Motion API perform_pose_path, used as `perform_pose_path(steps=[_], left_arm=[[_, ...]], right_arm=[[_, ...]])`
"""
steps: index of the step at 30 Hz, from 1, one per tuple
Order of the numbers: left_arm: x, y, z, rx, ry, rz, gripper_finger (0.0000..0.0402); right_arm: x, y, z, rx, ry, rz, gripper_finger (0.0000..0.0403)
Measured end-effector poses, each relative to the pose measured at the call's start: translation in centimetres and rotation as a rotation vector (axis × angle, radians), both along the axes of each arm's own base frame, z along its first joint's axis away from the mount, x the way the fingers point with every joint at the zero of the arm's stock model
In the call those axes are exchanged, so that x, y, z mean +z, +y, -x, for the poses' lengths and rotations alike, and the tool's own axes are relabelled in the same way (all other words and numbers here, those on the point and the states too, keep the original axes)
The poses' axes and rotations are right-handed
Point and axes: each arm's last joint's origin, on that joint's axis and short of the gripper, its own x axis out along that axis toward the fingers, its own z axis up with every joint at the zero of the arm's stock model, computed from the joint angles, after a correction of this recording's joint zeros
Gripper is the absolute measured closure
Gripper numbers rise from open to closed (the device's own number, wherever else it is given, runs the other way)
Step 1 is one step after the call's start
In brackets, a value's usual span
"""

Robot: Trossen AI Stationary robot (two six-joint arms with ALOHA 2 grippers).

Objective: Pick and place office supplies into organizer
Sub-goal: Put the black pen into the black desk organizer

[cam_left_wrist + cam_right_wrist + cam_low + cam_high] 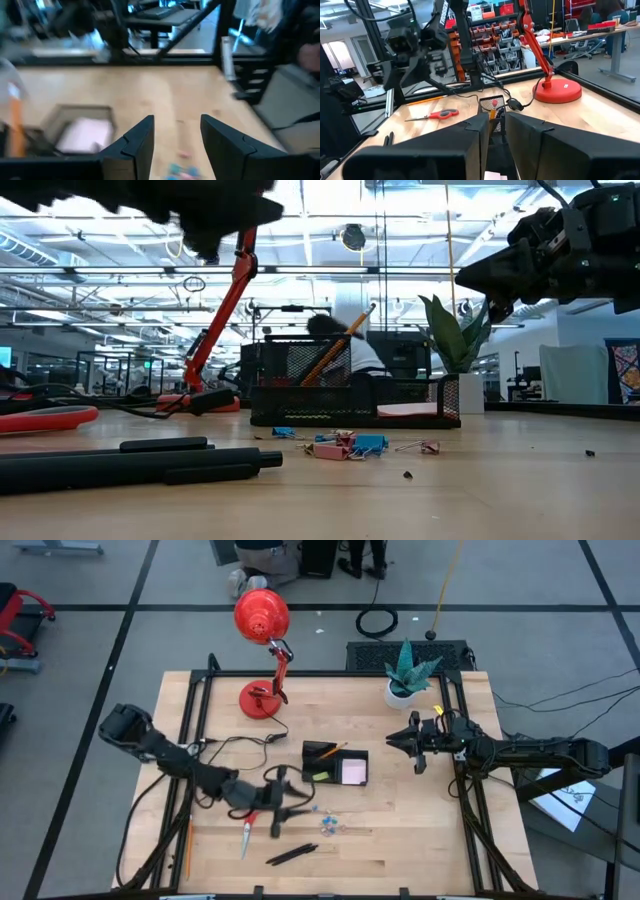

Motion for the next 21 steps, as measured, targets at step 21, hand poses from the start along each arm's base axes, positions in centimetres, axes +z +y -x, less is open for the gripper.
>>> perform_pose_path(steps=[21], left_arm=[[-2.0, -11.6, -0.4, -0.001, 0.543, -0.025, 0.0234]], right_arm=[[-0.2, 0.1, 0.0, 0.022, 0.023, -0.028, 0.0344]])
